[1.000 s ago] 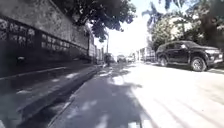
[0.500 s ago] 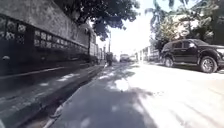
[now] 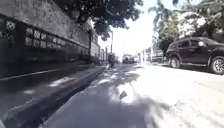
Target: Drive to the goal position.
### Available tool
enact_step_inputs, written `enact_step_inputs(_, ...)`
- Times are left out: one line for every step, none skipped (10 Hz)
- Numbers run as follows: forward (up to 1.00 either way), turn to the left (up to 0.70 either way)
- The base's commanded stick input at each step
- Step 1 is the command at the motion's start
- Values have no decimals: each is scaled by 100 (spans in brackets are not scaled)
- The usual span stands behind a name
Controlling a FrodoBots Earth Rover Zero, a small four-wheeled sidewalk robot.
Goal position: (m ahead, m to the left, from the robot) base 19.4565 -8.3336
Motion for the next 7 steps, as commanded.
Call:
enact_step_inputs(100,-1)
enact_step_inputs(100,0)
enact_step_inputs(100,0)
enact_step_inputs(100,0)
enact_step_inputs(100,0)
enact_step_inputs(100,0)
enact_step_inputs(100,0)
